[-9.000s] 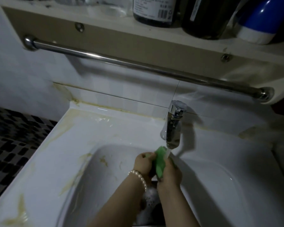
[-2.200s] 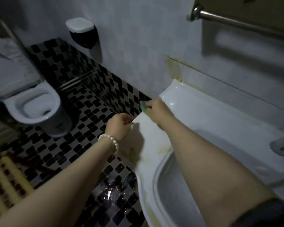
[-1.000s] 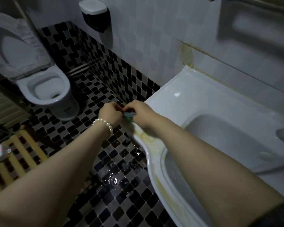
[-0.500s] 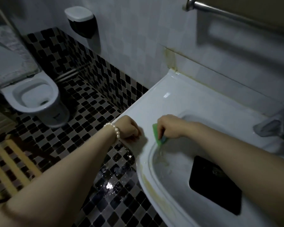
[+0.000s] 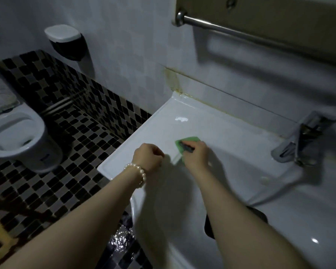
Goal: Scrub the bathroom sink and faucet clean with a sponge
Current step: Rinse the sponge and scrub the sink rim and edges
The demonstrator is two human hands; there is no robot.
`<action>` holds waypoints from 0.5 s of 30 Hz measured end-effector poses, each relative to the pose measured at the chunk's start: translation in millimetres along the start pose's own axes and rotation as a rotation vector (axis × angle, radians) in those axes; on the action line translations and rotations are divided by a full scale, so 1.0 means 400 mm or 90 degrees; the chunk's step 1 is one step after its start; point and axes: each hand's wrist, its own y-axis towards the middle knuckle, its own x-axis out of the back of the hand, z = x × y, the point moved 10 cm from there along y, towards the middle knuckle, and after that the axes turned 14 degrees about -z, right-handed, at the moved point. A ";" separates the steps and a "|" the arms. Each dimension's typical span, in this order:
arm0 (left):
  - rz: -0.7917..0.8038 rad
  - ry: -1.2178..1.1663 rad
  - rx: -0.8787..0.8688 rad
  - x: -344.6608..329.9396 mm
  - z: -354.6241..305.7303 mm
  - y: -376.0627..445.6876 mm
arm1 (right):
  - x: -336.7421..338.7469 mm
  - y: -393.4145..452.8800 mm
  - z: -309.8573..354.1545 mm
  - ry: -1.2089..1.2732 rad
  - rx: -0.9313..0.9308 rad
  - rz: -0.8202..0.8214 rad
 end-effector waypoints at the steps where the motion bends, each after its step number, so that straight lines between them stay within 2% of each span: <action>1: -0.006 -0.011 -0.006 -0.012 -0.019 0.000 | -0.009 -0.015 -0.002 0.017 -0.005 0.003; 3: -0.004 -0.008 -0.019 -0.051 -0.051 -0.006 | -0.039 -0.089 -0.050 0.037 -0.043 0.097; 4: 0.013 -0.003 -0.018 -0.083 -0.067 -0.017 | -0.024 -0.120 -0.094 -0.002 -0.076 0.125; 6: 0.070 -0.025 -0.008 -0.167 -0.096 -0.048 | 0.084 -0.131 -0.222 -0.045 -0.201 0.068; 7: 0.105 -0.044 -0.008 -0.215 -0.115 -0.068 | 0.160 -0.127 -0.289 0.009 -0.306 0.000; 9: 0.171 -0.066 -0.040 -0.312 -0.172 -0.111 | 0.283 -0.136 -0.383 0.265 -0.540 -0.109; 11: 0.228 -0.069 -0.069 -0.403 -0.231 -0.165 | 0.343 -0.144 -0.392 0.589 -0.672 -0.164; 13: 0.299 -0.109 -0.025 -0.488 -0.267 -0.227 | 0.389 -0.125 -0.364 0.763 -0.671 -0.214; 15: 0.369 -0.225 0.115 -0.553 -0.283 -0.287 | 0.411 -0.113 -0.333 0.794 -0.659 -0.224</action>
